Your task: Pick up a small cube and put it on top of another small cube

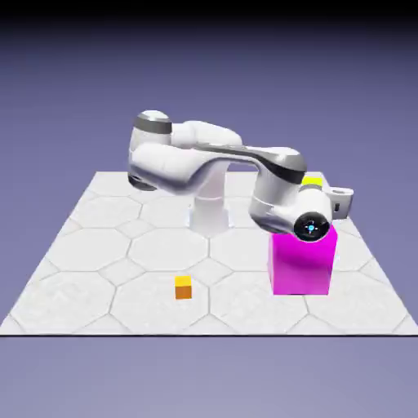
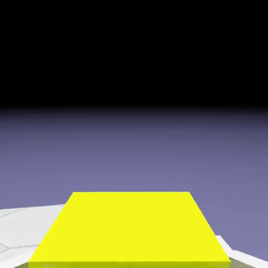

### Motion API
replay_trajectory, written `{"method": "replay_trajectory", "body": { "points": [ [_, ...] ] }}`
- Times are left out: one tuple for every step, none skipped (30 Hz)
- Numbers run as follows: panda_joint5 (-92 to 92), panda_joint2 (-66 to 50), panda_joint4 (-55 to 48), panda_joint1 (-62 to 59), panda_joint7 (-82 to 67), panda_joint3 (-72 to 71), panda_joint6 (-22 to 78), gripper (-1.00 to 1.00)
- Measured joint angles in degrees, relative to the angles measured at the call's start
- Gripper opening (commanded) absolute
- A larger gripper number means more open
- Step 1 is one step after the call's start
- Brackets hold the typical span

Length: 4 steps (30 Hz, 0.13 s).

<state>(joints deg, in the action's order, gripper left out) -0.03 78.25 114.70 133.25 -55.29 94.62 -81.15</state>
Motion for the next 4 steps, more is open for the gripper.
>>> {"method": "replay_trajectory", "body": {
  "points": [
    [-0.3,0.1,2.1,-0.6,-0.3,0.2,-1.5,-1.0],
    [-0.6,0.1,4.1,-1.2,-0.6,0.5,-2.9,1.0],
    [-0.6,0.1,4.1,-1.2,-0.6,0.5,-3.0,1.0],
    [-0.6,0.1,4.1,-1.2,-0.6,0.5,-3.0,1.0]
  ]
}}
